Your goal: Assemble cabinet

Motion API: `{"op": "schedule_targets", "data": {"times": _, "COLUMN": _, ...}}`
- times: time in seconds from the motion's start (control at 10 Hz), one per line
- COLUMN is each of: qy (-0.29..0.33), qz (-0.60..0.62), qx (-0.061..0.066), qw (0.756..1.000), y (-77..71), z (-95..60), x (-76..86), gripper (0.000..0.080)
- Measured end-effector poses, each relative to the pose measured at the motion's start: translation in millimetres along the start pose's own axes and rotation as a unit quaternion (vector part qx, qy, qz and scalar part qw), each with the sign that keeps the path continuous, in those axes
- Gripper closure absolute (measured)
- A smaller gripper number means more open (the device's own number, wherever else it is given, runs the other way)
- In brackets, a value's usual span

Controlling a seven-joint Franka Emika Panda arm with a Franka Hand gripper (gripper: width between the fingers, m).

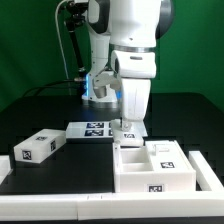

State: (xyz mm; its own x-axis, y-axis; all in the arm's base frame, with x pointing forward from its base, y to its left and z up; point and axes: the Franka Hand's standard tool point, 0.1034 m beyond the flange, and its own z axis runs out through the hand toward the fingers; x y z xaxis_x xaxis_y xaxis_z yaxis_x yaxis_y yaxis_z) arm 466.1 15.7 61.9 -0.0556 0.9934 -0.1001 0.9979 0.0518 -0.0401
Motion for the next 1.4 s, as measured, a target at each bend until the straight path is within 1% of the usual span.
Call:
{"op": "schedule_targets", "data": {"times": 0.1, "qy": -0.001, "qz": 0.001, "qx": 0.003, "qw": 1.000, "y": 0.1, "z": 0.2, "x": -1.9, "gripper": 0.0729}}
{"op": "schedule_targets", "data": {"times": 0.2, "qy": 0.002, "qz": 0.001, "qx": -0.002, "qw": 1.000, "y": -1.4, "z": 2.7, "x": -1.6, "gripper": 0.0729}}
{"op": "schedule_targets", "data": {"times": 0.5, "qy": 0.003, "qz": 0.002, "qx": 0.000, "qw": 1.000, "y": -1.3, "z": 4.8, "x": -1.3, "gripper": 0.0729}}
{"op": "schedule_targets", "data": {"times": 0.6, "qy": 0.003, "qz": 0.003, "qx": -0.002, "qw": 1.000, "y": -0.6, "z": 4.6, "x": -1.6, "gripper": 0.0729}}
{"op": "schedule_targets", "data": {"times": 0.7, "qy": 0.006, "qz": 0.002, "qx": -0.006, "qw": 1.000, "y": -1.1, "z": 5.2, "x": 0.0, "gripper": 0.0729}}
{"op": "schedule_targets", "data": {"times": 0.9, "qy": 0.007, "qz": 0.002, "qx": -0.007, "qw": 1.000, "y": -0.9, "z": 5.2, "x": 0.2, "gripper": 0.0729}}
{"op": "schedule_targets", "data": {"times": 1.0, "qy": 0.014, "qz": 0.001, "qx": -0.021, "qw": 1.000, "y": -1.3, "z": 6.0, "x": 4.1, "gripper": 0.0729}}
{"op": "schedule_targets", "data": {"times": 1.1, "qy": 0.014, "qz": 0.000, "qx": -0.019, "qw": 1.000, "y": -5.3, "z": 6.4, "x": 5.1, "gripper": 0.0729}}
{"op": "schedule_targets", "data": {"times": 1.2, "qy": 0.021, "qz": 0.002, "qx": -0.040, "qw": 0.999, "y": -1.9, "z": 2.8, "x": 8.1, "gripper": 0.0729}}
{"op": "schedule_targets", "data": {"times": 1.3, "qy": 0.035, "qz": 0.003, "qx": -0.071, "qw": 0.997, "y": -2.2, "z": 1.5, "x": 13.0, "gripper": 0.0729}}
{"op": "schedule_targets", "data": {"times": 1.4, "qy": 0.029, "qz": 0.002, "qx": -0.056, "qw": 0.998, "y": -6.0, "z": 4.4, "x": 8.5, "gripper": 0.0729}}
